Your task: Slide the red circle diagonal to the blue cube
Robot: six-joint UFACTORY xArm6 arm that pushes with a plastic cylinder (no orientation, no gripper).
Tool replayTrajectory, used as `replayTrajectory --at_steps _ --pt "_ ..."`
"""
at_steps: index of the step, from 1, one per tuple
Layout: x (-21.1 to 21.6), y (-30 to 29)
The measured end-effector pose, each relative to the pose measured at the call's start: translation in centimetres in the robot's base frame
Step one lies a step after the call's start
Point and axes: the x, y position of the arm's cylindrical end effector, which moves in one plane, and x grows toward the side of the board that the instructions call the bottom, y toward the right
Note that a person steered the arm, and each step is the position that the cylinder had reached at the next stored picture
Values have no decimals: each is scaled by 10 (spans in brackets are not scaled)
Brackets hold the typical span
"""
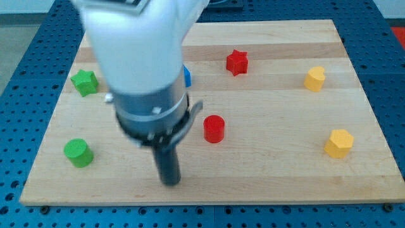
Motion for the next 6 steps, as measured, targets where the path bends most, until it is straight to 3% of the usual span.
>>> replayTrajectory --at_steps 1,2,4,6 --pt "7 9" --pt "-46 22" --pt "-93 36" --pt "-7 34"
